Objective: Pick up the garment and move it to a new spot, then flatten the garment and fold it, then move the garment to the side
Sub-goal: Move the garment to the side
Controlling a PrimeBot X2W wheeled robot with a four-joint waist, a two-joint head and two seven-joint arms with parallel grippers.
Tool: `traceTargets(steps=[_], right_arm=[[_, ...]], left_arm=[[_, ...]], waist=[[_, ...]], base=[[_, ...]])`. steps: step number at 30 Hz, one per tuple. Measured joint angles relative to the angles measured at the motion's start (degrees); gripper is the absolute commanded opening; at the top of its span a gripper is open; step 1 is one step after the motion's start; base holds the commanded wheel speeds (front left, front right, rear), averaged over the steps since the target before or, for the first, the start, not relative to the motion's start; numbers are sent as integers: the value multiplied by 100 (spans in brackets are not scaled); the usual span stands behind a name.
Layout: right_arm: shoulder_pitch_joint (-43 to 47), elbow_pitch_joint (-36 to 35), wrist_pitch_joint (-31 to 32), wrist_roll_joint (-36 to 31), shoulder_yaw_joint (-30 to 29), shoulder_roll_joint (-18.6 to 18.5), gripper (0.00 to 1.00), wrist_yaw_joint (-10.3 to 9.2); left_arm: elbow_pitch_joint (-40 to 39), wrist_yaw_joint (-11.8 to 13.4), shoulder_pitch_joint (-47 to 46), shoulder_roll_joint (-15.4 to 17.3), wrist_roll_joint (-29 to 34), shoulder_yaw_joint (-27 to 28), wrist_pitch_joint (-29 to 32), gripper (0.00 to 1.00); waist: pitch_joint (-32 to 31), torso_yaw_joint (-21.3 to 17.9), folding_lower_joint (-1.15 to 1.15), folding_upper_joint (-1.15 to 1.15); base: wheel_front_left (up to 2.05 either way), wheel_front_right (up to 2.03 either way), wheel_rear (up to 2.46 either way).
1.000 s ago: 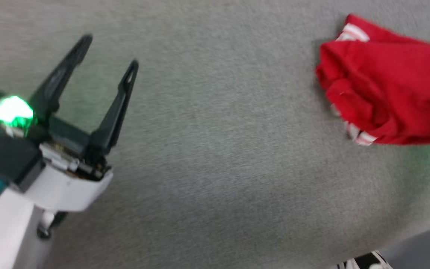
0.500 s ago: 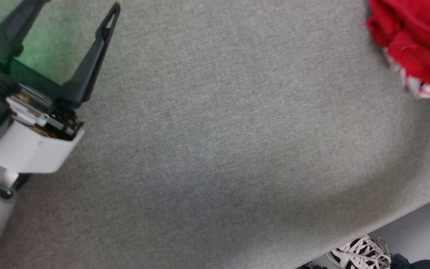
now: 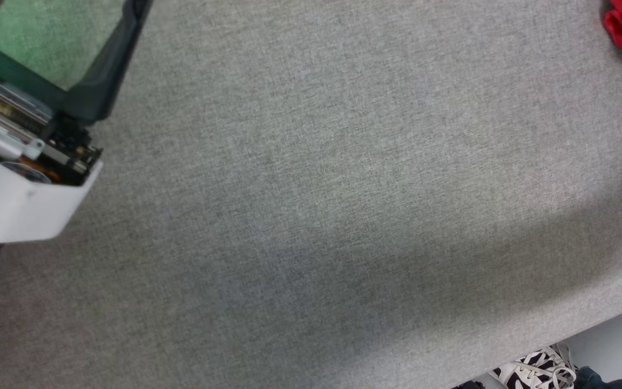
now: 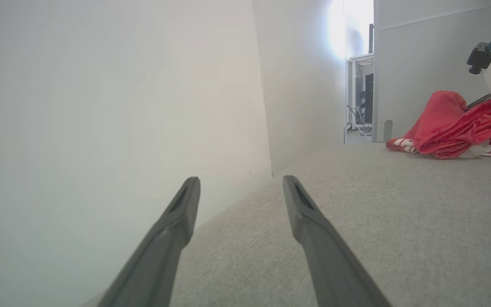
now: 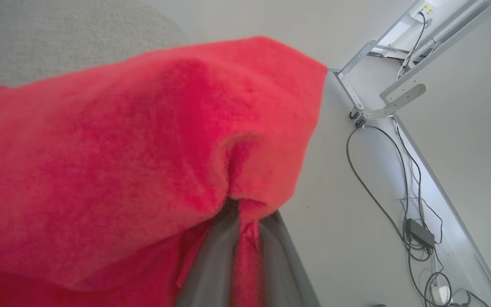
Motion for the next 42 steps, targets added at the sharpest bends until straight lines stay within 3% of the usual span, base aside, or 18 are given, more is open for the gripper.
traceTargets(steps=[3, 4, 5, 6, 14, 22, 34, 42], right_arm=[[-119, 237, -138, -51, 98, 87, 4, 0], [-162, 307, -196, -64, 125, 100, 35, 0], [-187, 380, -252, -90, 136, 101, 74, 0], [-215, 454, -298, -104, 153, 104, 100, 0], [-224, 623, -638, -114, 569, 53, 100, 0], [245, 231, -787, 109, 1145, -11, 100, 0], [1358, -788, -1117, 323, 1746, 400, 100, 0], [2075, -1304, -1477, 420, 1636, 737, 100, 0]], left_arm=[[12, 0, 5, 11, 9, 37, 0, 100], [20, 0, 14, 15, 10, 55, 0, 100], [26, 0, 25, 13, 12, 75, 0, 100], [19, 0, 46, 5, 23, 104, 0, 100], [21, 35, 474, -331, 70, 399, 0, 100], [216, 35, 1301, -1074, 182, 821, 0, 100], [826, 9, 2901, -2317, 312, 1835, 0, 100], [1146, 1, 3578, -2718, 263, 2093, 1, 100]], waist=[[-1, -7, 0, 0], [-9, -13, 0, 0], [-20, -18, 0, 0], [-37, -21, 0, 0], [-310, 13, 0, 0], [-807, 218, 0, 0], [-1796, 814, 0, 0], [-2451, 1330, 0, 0]], base=[[0, 0, 0], [0, 0, 0], [0, 0, 0], [0, 0, 0], [0, 0, 0], [0, 0, 0], [0, 0, 0], [0, 0, 0]])
